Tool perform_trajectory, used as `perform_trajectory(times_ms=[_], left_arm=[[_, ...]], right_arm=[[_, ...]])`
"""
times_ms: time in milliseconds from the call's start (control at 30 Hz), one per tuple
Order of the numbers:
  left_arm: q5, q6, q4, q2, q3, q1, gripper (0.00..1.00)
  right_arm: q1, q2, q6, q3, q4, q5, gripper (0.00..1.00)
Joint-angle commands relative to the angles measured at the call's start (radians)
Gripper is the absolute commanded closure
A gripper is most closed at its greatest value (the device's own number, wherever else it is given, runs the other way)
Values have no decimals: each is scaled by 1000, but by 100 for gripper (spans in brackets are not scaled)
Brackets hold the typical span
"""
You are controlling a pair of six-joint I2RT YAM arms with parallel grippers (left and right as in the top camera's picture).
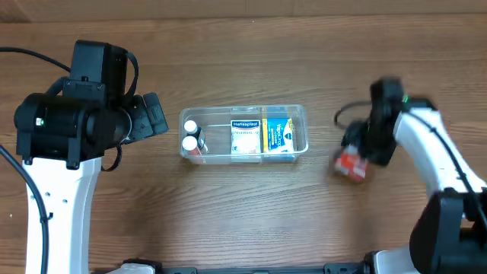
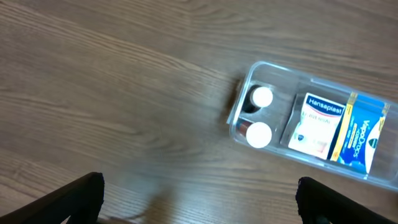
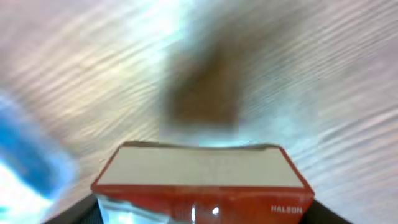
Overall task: Pack container
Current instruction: 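Grasp the red sachet with the right gripper, then drop the red sachet into the container's right end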
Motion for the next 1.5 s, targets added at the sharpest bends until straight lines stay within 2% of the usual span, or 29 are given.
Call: perform_trajectory(times_ms=[0, 100, 233, 333, 533, 767, 800, 833, 867, 933, 1100, 1300, 1467], left_arm=[[-10, 19, -2, 6, 0, 5, 0], [-9, 19, -2, 6, 0, 5, 0], [-9, 19, -2, 6, 0, 5, 0], [-9, 19, -2, 6, 0, 5, 0], [-10, 19, -2, 6, 0, 5, 0], [-10, 19, -1, 6, 0, 5, 0], [-10, 19, -1, 6, 0, 5, 0], [-10, 19, -1, 6, 0, 5, 0], [-10, 19, -1, 6, 0, 5, 0], [-10, 19, -2, 6, 0, 5, 0], [-10, 19, -2, 6, 0, 5, 0], [-10, 19, -2, 6, 0, 5, 0], [-1, 20, 49, 6, 0, 5, 0]], right_arm=[[119, -18, -69, 339, -101, -17, 30], [238, -18, -95, 478, -108, -15, 30], [377, 27, -95, 479, -51, -5, 30], [441, 137, -95, 479, -51, 13, 30], [451, 284, -91, 455, -52, 13, 30], [451, 339, -92, 304, 80, 13, 25], [451, 343, -92, 297, 91, 13, 23], [451, 344, -92, 295, 100, 13, 18], [451, 344, -92, 296, 112, 13, 9], [451, 341, -92, 301, 110, 13, 0], [451, 222, -84, 396, 33, 39, 0], [412, -106, -30, 449, -12, 262, 0], [272, -146, -51, 446, -60, 221, 0]])
